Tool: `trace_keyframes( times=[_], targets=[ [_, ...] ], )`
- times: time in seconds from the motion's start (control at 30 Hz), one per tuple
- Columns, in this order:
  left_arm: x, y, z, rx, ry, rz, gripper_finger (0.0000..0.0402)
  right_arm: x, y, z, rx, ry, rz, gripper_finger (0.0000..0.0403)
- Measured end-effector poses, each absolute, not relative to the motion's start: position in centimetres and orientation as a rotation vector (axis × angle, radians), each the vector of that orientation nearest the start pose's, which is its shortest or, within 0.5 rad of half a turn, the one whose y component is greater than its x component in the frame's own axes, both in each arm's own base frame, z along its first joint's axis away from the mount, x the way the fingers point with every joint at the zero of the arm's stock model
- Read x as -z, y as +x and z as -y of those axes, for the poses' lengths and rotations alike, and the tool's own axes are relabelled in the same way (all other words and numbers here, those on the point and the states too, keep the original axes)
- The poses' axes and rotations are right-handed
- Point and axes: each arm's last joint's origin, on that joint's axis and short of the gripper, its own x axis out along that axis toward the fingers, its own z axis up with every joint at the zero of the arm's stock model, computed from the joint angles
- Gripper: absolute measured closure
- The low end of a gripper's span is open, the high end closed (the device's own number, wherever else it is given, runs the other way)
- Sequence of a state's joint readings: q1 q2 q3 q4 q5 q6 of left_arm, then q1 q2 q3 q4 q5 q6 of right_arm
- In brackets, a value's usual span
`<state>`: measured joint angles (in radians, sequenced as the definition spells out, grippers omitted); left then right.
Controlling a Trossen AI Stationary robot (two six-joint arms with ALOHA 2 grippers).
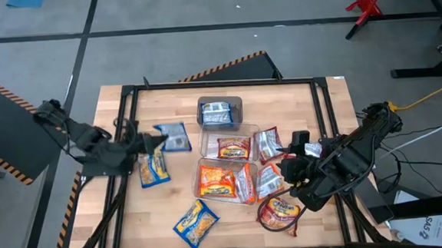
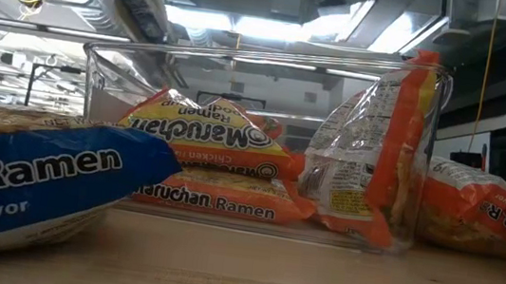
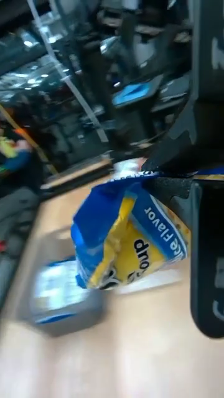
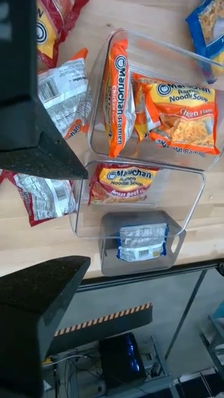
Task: Sort Maruchan noodles
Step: Put the middle left blue noddle pack into the black bin
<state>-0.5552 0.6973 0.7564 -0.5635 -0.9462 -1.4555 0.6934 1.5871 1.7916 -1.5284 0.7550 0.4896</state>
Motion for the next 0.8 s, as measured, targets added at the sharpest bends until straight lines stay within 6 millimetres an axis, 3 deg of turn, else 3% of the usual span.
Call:
trace_keyframes(
  times=[0.37, 0.8],
  targets=[
    [-33.8, 14.0, 0.5, -0.622, -0.886, 0.091, 0.0401, -39.0, 22.3, -15.9, 0.289, -0.441, -0.917, 0.0205],
    [-33.3, 17.9, -6.4, -0.601, -0.847, 0.076, 0.0401, -39.0, 22.4, -16.0, 0.284, -0.451, -0.914, 0.0205]
  ],
)
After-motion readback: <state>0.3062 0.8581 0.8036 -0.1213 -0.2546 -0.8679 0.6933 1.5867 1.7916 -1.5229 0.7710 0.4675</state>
